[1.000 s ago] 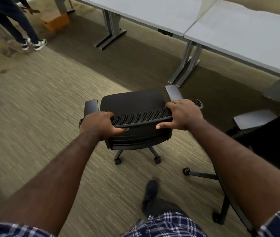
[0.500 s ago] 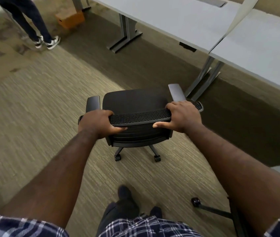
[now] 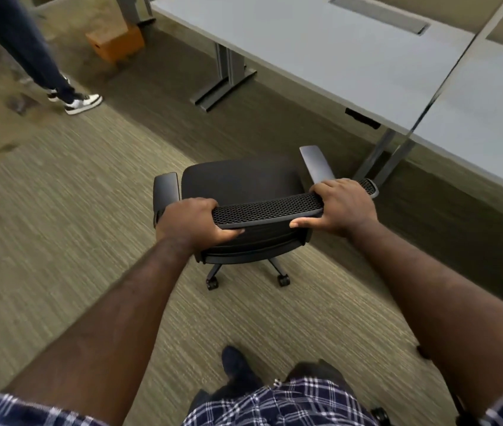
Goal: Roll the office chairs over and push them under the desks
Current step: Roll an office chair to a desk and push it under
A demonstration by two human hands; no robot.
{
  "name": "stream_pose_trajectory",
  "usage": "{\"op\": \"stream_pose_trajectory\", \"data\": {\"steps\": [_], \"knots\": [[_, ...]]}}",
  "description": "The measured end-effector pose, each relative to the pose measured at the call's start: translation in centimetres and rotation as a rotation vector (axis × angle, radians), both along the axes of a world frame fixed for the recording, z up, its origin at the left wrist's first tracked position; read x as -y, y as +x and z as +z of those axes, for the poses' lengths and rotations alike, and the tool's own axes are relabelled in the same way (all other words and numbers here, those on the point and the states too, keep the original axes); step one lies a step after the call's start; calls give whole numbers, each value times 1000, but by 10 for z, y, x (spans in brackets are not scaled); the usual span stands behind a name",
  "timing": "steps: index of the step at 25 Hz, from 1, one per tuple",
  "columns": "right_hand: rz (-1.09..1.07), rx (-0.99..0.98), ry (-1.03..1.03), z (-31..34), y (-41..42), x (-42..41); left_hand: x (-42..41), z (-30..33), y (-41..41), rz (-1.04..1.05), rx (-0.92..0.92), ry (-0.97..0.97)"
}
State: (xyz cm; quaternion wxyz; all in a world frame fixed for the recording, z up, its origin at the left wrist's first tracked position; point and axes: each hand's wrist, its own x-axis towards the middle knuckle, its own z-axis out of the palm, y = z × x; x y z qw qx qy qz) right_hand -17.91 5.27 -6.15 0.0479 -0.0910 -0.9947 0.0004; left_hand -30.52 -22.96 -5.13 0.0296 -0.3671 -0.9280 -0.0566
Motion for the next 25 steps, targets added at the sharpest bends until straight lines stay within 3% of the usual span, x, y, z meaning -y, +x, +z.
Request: {"op": "stream_pose_trajectory", "data": {"steps": [17,25], "knots": [[-9,5,-35,7,-305,-79,-82,0,-304,52,22,-11],[-105,3,-36,3,-420,-95,-106,-1,-440,-48,-22,-18]]}}
